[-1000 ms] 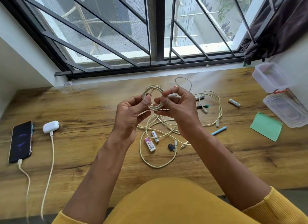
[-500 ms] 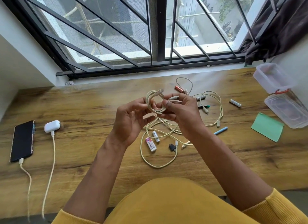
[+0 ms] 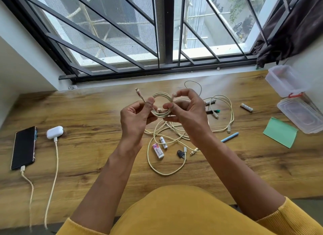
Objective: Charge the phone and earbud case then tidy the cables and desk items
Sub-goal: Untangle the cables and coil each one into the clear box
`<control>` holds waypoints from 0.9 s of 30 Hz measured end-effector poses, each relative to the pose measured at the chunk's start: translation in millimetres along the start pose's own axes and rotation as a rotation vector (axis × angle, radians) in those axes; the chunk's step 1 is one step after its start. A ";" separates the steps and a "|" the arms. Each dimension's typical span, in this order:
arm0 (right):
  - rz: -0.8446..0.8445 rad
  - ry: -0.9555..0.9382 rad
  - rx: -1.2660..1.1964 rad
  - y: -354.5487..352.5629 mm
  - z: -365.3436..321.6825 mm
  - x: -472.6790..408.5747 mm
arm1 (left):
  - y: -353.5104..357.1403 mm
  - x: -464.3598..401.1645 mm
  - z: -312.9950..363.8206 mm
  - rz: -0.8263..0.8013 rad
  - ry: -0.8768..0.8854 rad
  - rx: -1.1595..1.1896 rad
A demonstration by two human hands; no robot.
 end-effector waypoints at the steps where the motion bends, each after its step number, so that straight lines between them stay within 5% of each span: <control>1: -0.001 0.005 0.001 0.4 0.2 0.0 | -0.5 -0.1 -2.5 0.000 -0.012 0.041; 13: -0.037 0.055 0.040 -6.1 10.3 3.3 | -5.6 1.3 -3.3 0.049 -0.080 0.127; 27: -0.024 0.055 0.078 -1.7 11.6 3.5 | -6.5 1.7 4.8 0.028 0.052 -0.181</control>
Point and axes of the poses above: each hand's wrist, its own x-axis away from the middle knuckle, its own y-axis out of the palm, z = x × y, the point moved 9 cm from there along -x, towards the middle knuckle, and after that the axes turned 13 degrees about -z, right-handed, at the moved point
